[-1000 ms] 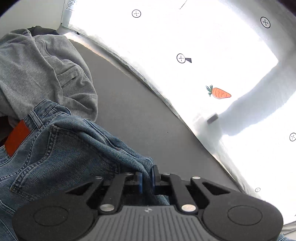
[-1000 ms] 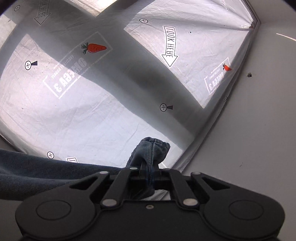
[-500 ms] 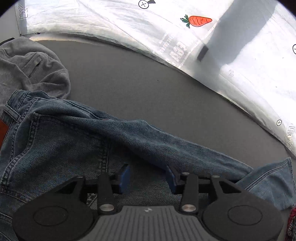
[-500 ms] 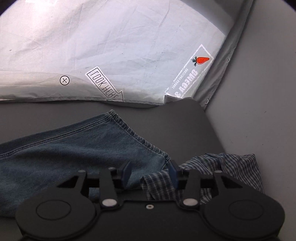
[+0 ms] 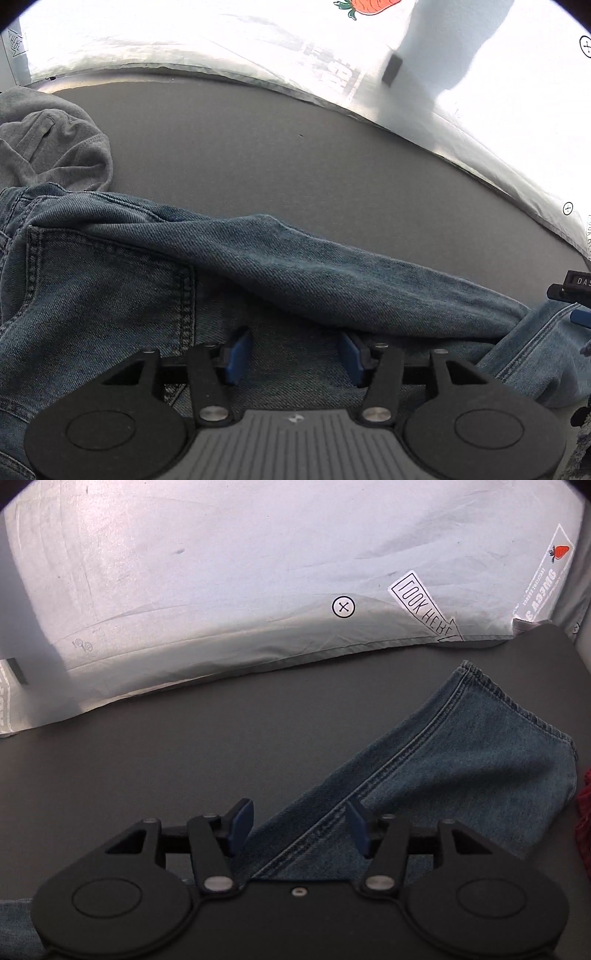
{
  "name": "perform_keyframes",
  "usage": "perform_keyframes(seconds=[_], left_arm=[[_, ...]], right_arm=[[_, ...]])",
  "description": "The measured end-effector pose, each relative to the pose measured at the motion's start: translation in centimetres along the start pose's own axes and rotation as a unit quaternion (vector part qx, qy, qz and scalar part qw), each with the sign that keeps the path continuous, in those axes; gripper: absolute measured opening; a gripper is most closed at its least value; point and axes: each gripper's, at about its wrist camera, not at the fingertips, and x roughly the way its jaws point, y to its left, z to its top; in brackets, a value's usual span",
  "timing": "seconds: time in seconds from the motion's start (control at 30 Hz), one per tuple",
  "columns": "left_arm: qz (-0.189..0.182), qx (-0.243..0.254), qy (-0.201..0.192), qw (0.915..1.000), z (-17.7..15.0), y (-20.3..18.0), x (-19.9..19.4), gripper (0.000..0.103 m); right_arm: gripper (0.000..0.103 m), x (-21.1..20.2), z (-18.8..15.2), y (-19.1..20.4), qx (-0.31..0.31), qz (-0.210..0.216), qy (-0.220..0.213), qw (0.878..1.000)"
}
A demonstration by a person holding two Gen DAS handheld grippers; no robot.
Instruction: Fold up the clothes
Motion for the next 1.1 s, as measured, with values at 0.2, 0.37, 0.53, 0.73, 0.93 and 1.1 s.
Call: perform_keyframes(seconds=[0.2, 0.37, 0.53, 0.73, 0.93, 1.1], left_arm=[[-0.021, 0.000, 0.010, 0.9997, 0.3, 0.6, 0.0, 0.059], [-0.040, -0.016, 0.014, 0.9990, 0.3, 1.6, -0.2, 0.059], [-0.046, -0.013, 0.013, 0.9988, 0.0, 1.5, -0.5, 0.061], [-0.001, 0.067, 0.008, 0.9977, -0.3, -0.8, -1.7, 0.061], [0.000, 0.247, -0.102, 0.9637, -0.8, -6.3, -4.0, 0.064], [-0.075, 0.348, -0.081, 0.9310, 0.0, -12.6, -0.1, 0.071]], right_arm=[[0.000, -2.4, -1.2, -0.4, 0.015, -0.009, -0.033, 0.999], [0.000, -9.9, -4.4, -6.4, 0.107, -0.054, -0.089, 0.989], [0.001, -11.4, -12.5, -12.9, 0.144, -0.132, 0.017, 0.981], [0.023, -12.9, -15.2, -17.8, 0.160, -0.129, 0.028, 0.978], [0.048, -11.2, -6.4, -22.2, 0.139, -0.061, -0.112, 0.982], [0.057, -4.3, -0.1, -24.7, 0.124, -0.047, -0.104, 0.986]])
